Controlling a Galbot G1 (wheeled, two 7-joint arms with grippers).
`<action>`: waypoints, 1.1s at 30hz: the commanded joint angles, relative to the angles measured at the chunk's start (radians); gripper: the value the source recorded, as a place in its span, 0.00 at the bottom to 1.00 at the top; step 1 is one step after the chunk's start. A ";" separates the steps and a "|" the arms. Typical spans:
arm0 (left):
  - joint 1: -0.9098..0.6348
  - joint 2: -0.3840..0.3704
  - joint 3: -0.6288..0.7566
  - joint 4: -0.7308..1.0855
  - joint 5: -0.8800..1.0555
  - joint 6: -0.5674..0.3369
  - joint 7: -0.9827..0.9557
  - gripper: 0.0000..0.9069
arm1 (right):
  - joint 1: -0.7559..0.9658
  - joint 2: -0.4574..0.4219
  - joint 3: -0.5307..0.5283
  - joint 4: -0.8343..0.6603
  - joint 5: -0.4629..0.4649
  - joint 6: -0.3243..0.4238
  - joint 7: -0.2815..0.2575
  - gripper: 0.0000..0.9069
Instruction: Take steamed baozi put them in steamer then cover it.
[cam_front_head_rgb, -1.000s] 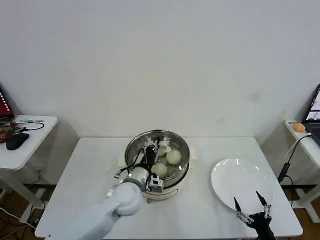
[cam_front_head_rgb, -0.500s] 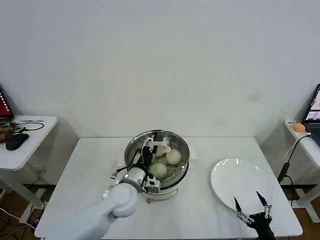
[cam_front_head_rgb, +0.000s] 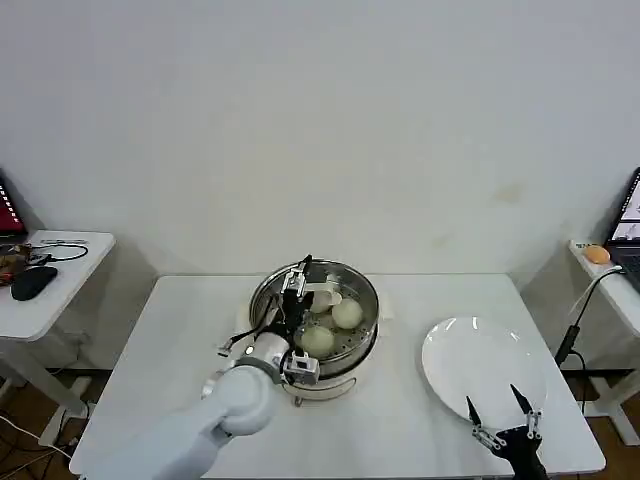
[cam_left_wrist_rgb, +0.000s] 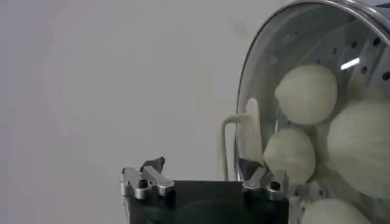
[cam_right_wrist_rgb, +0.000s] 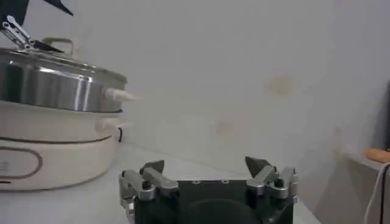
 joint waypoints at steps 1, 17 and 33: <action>-0.019 -0.011 0.013 0.009 -0.004 -0.001 -0.002 0.49 | -0.001 0.002 0.001 0.001 -0.001 0.003 0.000 1.00; -0.003 0.003 0.029 0.012 0.020 -0.015 0.018 0.00 | 0.001 0.000 0.014 -0.001 0.003 0.007 0.004 1.00; 0.008 0.000 0.023 0.019 0.037 -0.026 0.006 0.00 | -0.004 -0.001 0.014 0.004 0.004 0.007 0.002 1.00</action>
